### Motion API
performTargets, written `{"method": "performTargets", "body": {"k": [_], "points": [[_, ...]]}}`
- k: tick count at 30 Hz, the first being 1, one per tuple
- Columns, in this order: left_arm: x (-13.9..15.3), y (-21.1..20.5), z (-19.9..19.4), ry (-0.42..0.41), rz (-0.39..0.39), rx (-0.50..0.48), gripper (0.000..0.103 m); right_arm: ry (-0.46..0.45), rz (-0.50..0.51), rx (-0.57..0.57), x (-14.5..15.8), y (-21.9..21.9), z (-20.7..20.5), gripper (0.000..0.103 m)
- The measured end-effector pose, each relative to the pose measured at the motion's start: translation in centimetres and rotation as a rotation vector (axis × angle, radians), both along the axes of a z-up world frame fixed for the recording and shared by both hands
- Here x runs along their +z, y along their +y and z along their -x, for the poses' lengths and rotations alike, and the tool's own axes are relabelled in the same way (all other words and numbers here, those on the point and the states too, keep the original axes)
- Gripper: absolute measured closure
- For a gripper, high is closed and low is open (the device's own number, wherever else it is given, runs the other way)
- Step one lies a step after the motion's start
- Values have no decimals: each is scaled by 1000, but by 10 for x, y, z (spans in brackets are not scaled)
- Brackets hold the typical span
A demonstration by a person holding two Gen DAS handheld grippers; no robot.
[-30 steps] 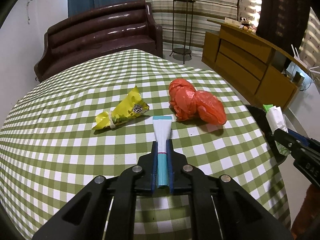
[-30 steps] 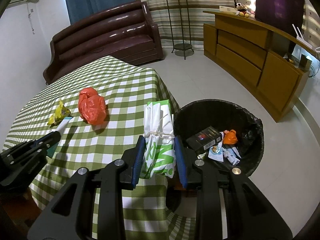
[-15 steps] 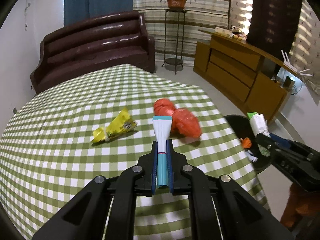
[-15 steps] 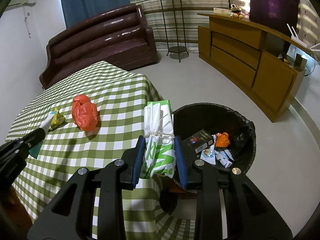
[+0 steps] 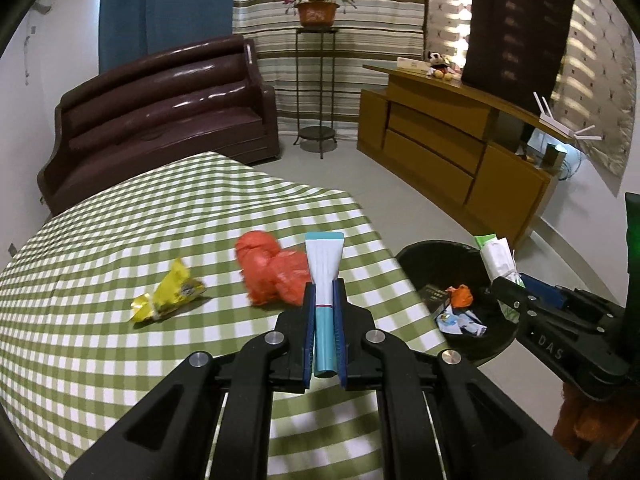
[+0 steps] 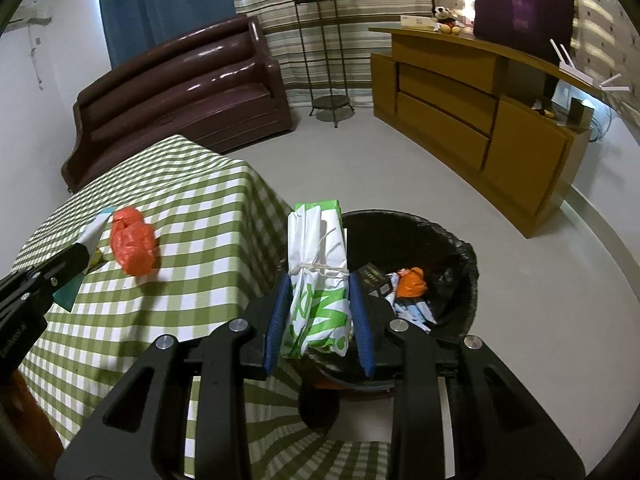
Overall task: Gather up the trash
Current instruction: 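Carry the packet and tube over the black bin and open both tools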
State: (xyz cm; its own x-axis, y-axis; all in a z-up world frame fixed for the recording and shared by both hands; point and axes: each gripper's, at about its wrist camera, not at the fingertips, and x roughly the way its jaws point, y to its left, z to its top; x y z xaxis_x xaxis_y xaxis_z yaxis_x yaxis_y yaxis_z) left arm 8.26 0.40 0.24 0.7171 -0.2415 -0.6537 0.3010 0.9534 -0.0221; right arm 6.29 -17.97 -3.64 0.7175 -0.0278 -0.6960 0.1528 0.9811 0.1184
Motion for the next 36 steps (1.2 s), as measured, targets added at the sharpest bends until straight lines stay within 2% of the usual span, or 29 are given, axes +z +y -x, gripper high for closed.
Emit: {"method": "performTargets", "body": {"k": [18, 36], "points": [[-16, -66, -24, 10, -23, -95, 94, 6, 14, -84, -7, -43, -5, 73], [-33, -117, -47, 20, -59, -140, 94, 22, -6, -122, -22, -76, -19, 73]]}}
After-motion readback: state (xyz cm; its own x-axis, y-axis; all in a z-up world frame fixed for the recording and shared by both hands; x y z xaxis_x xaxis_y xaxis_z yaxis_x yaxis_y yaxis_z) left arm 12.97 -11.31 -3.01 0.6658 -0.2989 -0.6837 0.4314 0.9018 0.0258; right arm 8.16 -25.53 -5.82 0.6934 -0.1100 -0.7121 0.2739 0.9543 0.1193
